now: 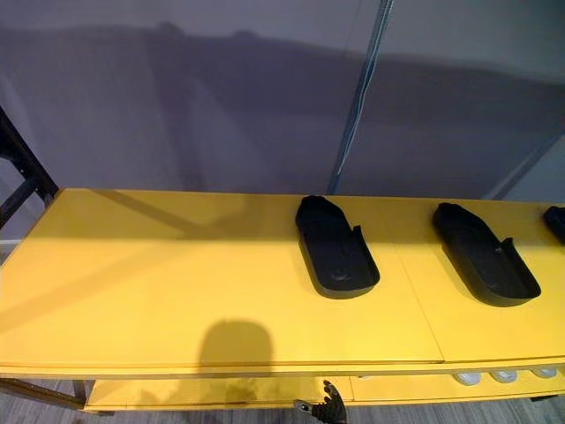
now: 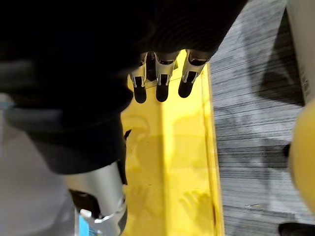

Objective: Walk over and take plastic housings, then place them on the shelf

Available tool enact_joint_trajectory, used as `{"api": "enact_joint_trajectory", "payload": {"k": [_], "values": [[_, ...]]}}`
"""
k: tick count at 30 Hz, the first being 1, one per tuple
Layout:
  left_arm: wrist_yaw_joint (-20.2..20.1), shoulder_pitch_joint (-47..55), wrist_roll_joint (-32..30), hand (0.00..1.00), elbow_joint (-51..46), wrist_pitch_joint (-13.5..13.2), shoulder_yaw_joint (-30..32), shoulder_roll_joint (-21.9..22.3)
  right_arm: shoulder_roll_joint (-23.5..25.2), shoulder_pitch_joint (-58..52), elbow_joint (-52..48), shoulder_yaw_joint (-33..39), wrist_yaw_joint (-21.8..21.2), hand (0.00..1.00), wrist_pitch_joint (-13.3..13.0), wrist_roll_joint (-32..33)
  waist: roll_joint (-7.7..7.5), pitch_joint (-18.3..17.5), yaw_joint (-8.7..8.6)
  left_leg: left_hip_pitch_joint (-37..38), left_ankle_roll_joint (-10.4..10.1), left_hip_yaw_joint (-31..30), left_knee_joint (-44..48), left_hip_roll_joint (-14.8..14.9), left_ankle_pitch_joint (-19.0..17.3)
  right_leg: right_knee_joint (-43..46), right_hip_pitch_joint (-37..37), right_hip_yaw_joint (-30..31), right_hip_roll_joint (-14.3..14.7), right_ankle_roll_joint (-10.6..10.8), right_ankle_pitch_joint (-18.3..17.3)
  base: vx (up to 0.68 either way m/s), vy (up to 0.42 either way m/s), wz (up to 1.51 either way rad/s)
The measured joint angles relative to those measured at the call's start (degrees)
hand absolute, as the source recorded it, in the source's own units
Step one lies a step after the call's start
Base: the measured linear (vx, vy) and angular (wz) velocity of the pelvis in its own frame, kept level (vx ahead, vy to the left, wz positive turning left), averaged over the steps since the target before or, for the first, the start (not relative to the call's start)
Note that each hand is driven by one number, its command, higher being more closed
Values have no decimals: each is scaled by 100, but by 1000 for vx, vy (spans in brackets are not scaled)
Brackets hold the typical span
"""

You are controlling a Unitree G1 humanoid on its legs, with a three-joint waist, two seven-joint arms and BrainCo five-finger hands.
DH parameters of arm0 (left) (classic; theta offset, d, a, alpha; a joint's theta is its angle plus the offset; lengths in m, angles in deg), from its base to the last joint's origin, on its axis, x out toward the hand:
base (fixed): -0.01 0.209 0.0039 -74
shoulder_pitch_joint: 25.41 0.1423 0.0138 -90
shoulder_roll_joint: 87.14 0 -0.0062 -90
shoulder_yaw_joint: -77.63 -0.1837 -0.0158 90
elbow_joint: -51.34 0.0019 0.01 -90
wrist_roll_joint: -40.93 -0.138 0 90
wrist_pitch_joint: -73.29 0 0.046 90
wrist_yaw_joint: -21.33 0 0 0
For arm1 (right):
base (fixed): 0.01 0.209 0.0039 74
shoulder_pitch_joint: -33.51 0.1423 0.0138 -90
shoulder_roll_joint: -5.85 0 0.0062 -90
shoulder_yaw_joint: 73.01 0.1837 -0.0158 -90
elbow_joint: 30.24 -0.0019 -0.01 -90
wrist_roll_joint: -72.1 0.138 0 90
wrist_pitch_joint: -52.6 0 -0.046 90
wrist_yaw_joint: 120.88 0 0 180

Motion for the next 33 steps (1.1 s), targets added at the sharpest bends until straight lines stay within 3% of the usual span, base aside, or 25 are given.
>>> {"api": "enact_joint_trajectory", "payload": {"k": [1, 8, 13, 17, 24, 29, 33], "values": [[-147, -24, -116, 0, 210, 68, -57, -4, 1, 1, 51, 42, -8, 0, -4, 1, 1, -1, 0, 4, 0, 15, -43, 1, 1, -51, -6, 25, 13, 0, 0, -89, 17, -10], [-595, -129, -471, 0, 670, 89, -96, -29, -253, 169, 663, 421, -93, 0, -15, 7, 237, -115, -18, 19, 23, 37, -481, -42, 274, -61, -222, 156, 25, 25, 74, -110, 14, -6], [-735, -270, -931, 0, 917, 99, -578, -266, -389, 334, 914, 471, -108, 0, -4, 15, 355, -73, -54, -60, 12, 85, -790, 21, 531, -286, -368, 308, 163, -21, 398, -110, -15, -13], [-851, -334, -1059, 0, 1098, 111, -779, -431, -423, 438, 991, 486, -108, 0, 9, 17, 359, -25, -161, -75, 29, 248, -854, 56, 585, -452, -440, 512, 235, -29, 618, -146, 21, -28], [-932, -466, -1432, 0, 1105, 183, -977, -570, -435, 474, 941, 562, -106, 0, 22, 13, 343, 82, -150, -204, 5, 796, -849, 79, 554, -527, -808, 1092, 316, 35, 852, -72, 44, -41], [-925, -758, -1601, 0, 1087, 207, -974, -623, -391, 663, 693, 541, -89, 0, 38, 11, 298, 342, -138, -485, 131, 1372, -563, 102, 417, -533, -1191, 1679, 376, 115, 1093, -18, 75, -65], [-925, -1362, -1672, 0, 1048, 211, -1251, -663, -276, 806, -82, 267, -20, 0, 42, -32, 100, 589, -165, -916, 300, 1894, -192, 191, 278, -523, -1644, 2048, 407, 338, 1430, -67, 98, -63]]}}
